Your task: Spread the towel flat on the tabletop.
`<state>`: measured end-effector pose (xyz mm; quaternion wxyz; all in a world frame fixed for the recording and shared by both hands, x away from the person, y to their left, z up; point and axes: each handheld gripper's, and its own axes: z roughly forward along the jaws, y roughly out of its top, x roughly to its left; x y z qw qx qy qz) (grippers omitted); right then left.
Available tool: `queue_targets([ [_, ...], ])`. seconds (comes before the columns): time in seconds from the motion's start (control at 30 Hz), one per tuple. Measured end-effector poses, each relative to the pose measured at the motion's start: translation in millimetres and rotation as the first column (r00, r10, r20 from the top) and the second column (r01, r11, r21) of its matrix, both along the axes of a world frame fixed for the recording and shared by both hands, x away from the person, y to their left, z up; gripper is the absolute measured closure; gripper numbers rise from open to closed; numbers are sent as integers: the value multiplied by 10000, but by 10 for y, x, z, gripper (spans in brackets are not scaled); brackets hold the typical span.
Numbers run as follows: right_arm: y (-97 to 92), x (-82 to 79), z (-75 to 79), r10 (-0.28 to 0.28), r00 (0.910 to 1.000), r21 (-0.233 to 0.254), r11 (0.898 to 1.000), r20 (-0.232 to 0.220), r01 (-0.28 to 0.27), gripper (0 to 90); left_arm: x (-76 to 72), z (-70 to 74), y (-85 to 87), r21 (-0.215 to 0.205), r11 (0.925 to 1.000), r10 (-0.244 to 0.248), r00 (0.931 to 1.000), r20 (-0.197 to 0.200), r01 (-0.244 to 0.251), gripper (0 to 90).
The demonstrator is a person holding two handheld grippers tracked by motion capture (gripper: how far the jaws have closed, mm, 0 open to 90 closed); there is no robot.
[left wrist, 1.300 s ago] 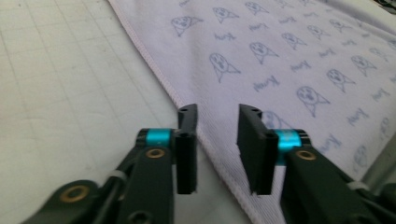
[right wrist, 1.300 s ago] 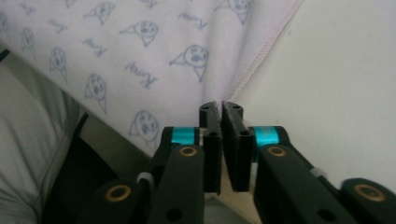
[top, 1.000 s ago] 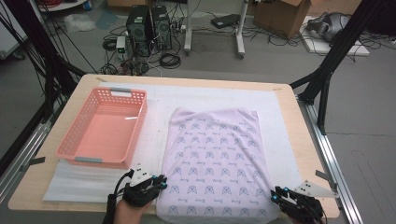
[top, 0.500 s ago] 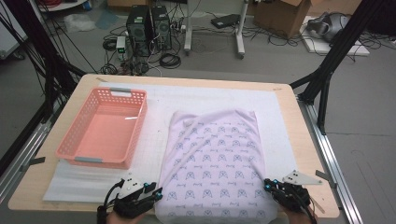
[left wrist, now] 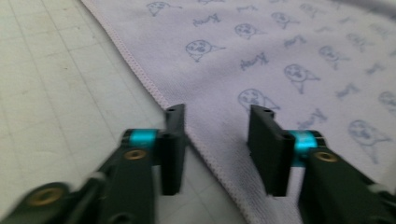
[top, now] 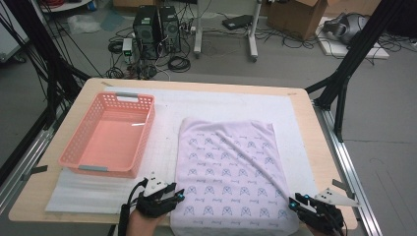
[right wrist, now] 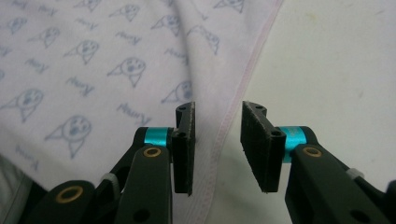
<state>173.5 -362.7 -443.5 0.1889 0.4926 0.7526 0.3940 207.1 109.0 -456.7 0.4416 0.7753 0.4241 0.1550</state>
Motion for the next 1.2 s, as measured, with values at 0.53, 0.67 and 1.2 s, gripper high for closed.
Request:
queue_targets([
  [0.53,135,317,-10,-229,9997,60,9997,-24,229,647,-35,4,309,-1020,9942,325,9994,-105,-334,552],
  [0.67,109,450,-51,-234,9995,-94,9997,-230,232,649,77,21,299,-1135,9932,257,9997,59,-249,509],
  [1.2,104,494,-64,390,9988,-138,9991,-293,-394,882,538,214,155,-1359,9906,-47,9980,629,132,504],
])
